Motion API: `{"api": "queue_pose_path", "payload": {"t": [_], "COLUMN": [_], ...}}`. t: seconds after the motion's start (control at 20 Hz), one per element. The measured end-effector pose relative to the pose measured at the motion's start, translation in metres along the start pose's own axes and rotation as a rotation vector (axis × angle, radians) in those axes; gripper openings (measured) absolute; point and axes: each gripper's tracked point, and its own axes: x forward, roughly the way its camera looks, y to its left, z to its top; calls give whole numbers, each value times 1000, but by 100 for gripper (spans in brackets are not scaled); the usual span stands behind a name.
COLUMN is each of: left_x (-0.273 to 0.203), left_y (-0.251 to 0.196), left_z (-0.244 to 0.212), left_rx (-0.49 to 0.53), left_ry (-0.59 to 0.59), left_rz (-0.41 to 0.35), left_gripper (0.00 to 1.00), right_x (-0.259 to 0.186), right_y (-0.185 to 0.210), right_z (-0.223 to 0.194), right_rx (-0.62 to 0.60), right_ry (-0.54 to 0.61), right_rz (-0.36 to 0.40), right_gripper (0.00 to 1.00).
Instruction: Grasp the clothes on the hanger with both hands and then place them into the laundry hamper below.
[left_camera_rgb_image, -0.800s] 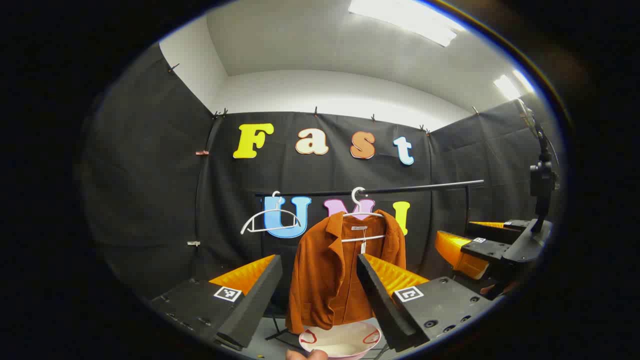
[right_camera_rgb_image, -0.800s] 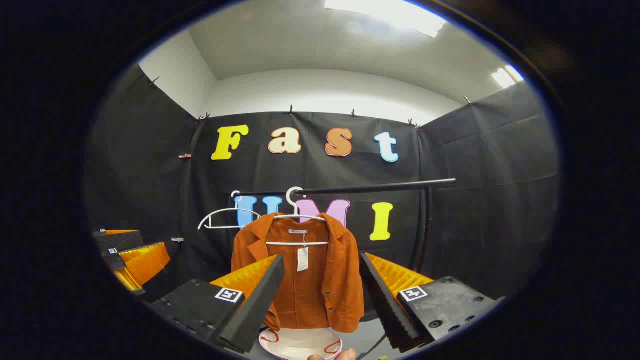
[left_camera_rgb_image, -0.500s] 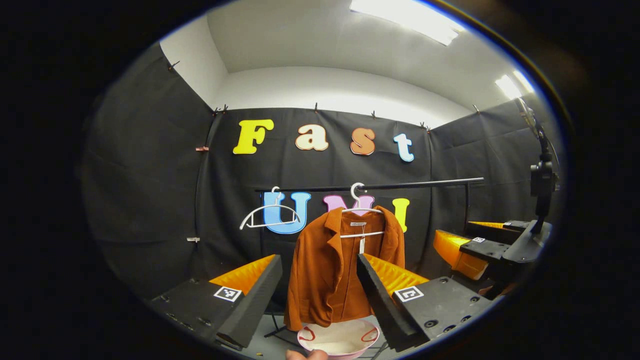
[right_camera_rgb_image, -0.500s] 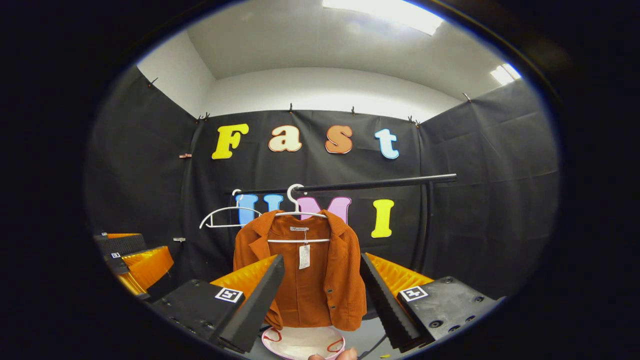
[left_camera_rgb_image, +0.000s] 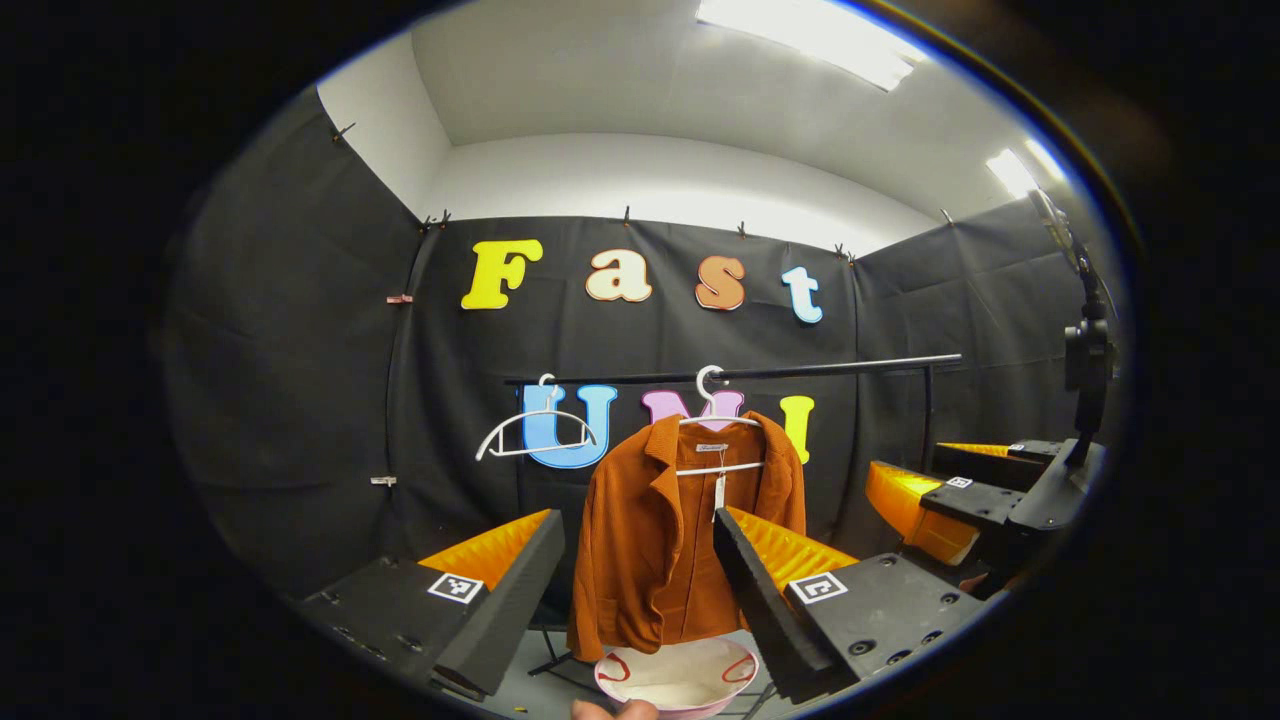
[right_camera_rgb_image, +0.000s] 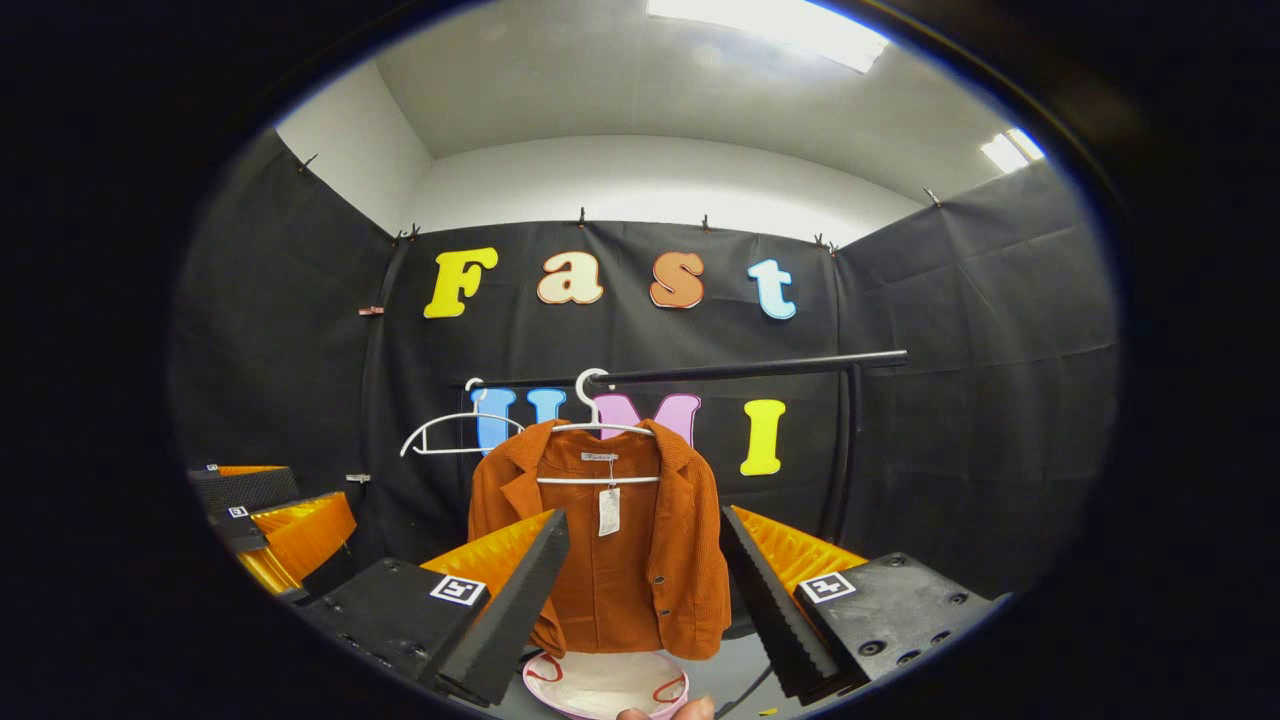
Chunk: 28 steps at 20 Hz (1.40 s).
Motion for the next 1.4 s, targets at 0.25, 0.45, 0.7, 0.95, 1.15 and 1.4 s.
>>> {"api": "queue_pose_path", "payload": {"t": [0.25, 0.45, 0.7, 0.95, 1.15, 1.4], "left_x": [24, 68, 150, 237, 288, 323], "left_y": [-6, -23, -27, -24, -27, -17], "left_z": [-9, -26, -48, -83, -111, -127], "left_rx": [11, 5, 41, 67, 104, 145], "left_ry": [-6, -5, -18, -18, 11, 6], "left_rz": [-15, -47, -4, 64, 98, 188], "left_gripper": [95, 95, 95, 95, 95, 94], "right_x": [11, 52, 138, 230, 283, 329], "right_y": [-9, -28, -34, -40, -47, -50], "right_z": [-4, -18, -54, -103, -136, -164], "right_rx": [-18, -10, 5, 53, 75, 80], "right_ry": [-1, -5, 11, 53, 80, 102], "right_rz": [-7, -18, 28, 54, 65, 75], "right_gripper": [97, 97, 98, 98, 98, 98]}}
